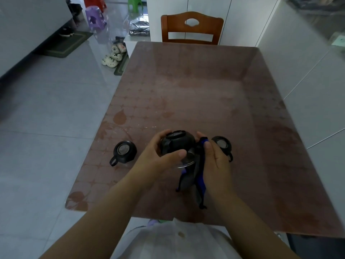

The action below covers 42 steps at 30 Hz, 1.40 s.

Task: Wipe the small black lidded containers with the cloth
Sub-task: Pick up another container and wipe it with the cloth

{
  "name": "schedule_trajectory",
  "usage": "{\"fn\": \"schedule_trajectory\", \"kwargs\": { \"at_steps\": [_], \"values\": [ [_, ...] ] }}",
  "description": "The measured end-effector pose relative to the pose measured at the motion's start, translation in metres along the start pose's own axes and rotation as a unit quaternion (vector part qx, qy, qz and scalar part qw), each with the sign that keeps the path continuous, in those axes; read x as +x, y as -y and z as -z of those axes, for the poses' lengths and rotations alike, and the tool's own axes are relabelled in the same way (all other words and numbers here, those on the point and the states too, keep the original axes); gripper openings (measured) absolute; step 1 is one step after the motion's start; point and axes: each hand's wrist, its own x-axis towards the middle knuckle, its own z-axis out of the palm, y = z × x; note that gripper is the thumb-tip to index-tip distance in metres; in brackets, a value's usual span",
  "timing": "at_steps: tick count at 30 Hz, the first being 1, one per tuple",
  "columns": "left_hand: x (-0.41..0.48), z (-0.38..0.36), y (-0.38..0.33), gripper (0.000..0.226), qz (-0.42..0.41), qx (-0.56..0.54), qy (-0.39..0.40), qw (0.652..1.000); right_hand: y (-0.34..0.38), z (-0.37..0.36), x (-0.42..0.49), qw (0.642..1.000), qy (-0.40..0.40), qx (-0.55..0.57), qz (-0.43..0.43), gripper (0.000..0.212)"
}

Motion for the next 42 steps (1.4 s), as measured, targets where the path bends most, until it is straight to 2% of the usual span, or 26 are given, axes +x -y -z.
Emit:
{"fn": "schedule_trajectory", "kwargs": {
  "at_steps": [3,5,7,10,13,17,19,21,24,28,30,32,36,39,40,42],
  "values": [
    [-0.002,0.001,0.001,0.1,0.002,-0.008,0.007,1.0,0.008,-0.002,-0.002,0.999,0.023,0.011,0.039,0.032],
    [-0.003,-0.002,0.002,0.104,0.003,-0.032,0.016,0.999,0.012,-0.01,-0.004,0.995,0.074,-0.032,0.066,0.03],
    [-0.004,-0.004,0.002,0.105,0.001,-0.051,0.033,0.998,0.014,-0.015,-0.004,0.993,0.081,-0.053,0.073,0.032],
    [-0.005,-0.002,0.001,0.114,-0.007,-0.072,0.051,0.996,0.016,-0.015,-0.004,0.995,0.077,0.032,0.049,0.035],
    [-0.005,0.0,0.001,0.112,0.0,-0.091,0.07,0.993,0.014,-0.011,-0.006,0.987,0.069,0.148,-0.01,0.038],
    [-0.002,0.005,0.001,0.099,0.015,-0.103,0.1,0.99,0.01,-0.013,-0.012,0.987,0.053,0.148,-0.018,0.054],
    [-0.001,0.01,0.001,0.089,0.017,-0.081,0.107,0.991,0.01,-0.014,-0.013,0.989,0.034,0.14,-0.009,0.05],
    [-0.001,0.012,-0.001,0.072,0.015,-0.027,0.09,0.995,0.013,-0.013,-0.013,0.991,0.035,0.132,-0.002,0.039],
    [-0.003,0.006,-0.003,0.053,0.029,0.006,0.006,1.0,0.014,-0.013,-0.011,0.992,0.02,0.126,-0.002,0.043],
    [-0.013,-0.013,-0.008,0.059,0.032,0.02,-0.042,0.998,0.008,-0.018,-0.011,0.996,-0.01,0.092,0.004,0.043],
    [-0.014,-0.016,-0.006,0.067,0.028,0.017,-0.061,0.998,0.008,-0.02,-0.011,0.993,-0.019,0.113,0.015,0.034],
    [-0.014,-0.014,-0.008,0.072,0.022,0.029,-0.064,0.997,0.011,-0.019,-0.01,0.991,-0.018,0.132,0.018,0.034],
    [-0.013,-0.005,-0.013,0.062,-0.008,0.052,-0.039,0.998,0.009,-0.006,-0.002,0.987,0.026,0.15,-0.044,0.038],
    [-0.014,0.0,-0.014,0.062,-0.027,0.146,-0.025,0.989,0.016,0.005,0.005,0.981,0.065,0.169,-0.063,0.041],
    [-0.014,0.001,-0.013,0.065,-0.032,0.168,-0.019,0.985,0.02,0.007,0.007,0.979,0.102,0.166,-0.058,0.038],
    [-0.014,0.002,-0.012,0.072,-0.045,0.174,-0.006,0.984,0.028,0.006,0.009,0.976,0.191,0.087,-0.05,0.027]
  ]
}}
